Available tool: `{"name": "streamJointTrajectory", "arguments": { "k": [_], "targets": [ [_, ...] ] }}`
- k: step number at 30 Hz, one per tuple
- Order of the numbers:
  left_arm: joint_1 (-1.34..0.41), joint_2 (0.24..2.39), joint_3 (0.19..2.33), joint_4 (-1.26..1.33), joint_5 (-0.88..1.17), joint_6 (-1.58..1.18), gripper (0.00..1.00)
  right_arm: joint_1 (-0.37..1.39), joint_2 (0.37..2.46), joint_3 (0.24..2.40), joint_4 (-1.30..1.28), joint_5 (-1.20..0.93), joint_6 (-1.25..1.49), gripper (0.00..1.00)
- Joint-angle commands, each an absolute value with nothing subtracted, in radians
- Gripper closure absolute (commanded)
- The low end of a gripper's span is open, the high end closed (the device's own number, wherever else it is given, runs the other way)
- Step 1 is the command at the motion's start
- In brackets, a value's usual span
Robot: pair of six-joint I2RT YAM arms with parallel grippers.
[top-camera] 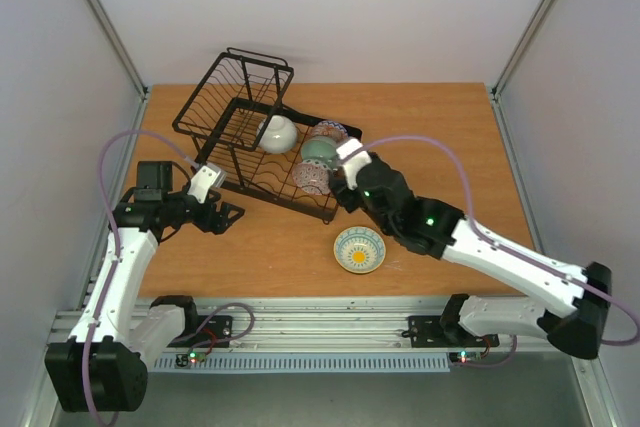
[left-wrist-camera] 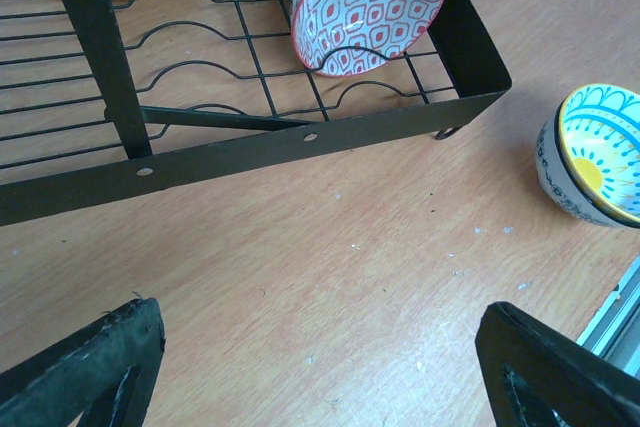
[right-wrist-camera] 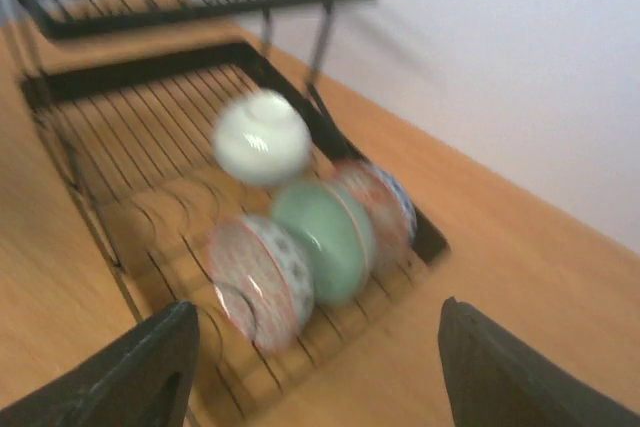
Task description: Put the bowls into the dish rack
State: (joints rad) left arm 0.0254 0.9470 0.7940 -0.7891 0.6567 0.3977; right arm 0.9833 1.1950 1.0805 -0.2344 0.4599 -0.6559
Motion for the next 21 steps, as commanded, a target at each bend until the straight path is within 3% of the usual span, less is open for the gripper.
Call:
{"name": "streamJointTrajectory", "arguments": {
  "k": [1, 4, 10, 21],
  "targets": [
    [0.024, 0.934, 0.787, -0.773, 0.684, 0.411, 0.14, 0.981, 1.058, 1.002, -0.677, 0.638, -0.141, 0.39],
    [0.024, 0.938, 0.787, -0.775, 0.685, 0.413, 0.14, 0.971, 0.947, 0.931, -0.842, 0.602, 0.054, 0.47],
    [0.023, 0.935, 0.789, -0.776, 0.677, 0.413, 0.14, 0.951, 0.804, 0.787, -0.869, 0.431, 0.219, 0.62],
    [0.023, 0.919, 0.785, -0.785, 0.676, 0.422, 0.14, 0.753, 0.926, 0.63, -0.649, 0.114, 0.18, 0.63]
  ]
}}
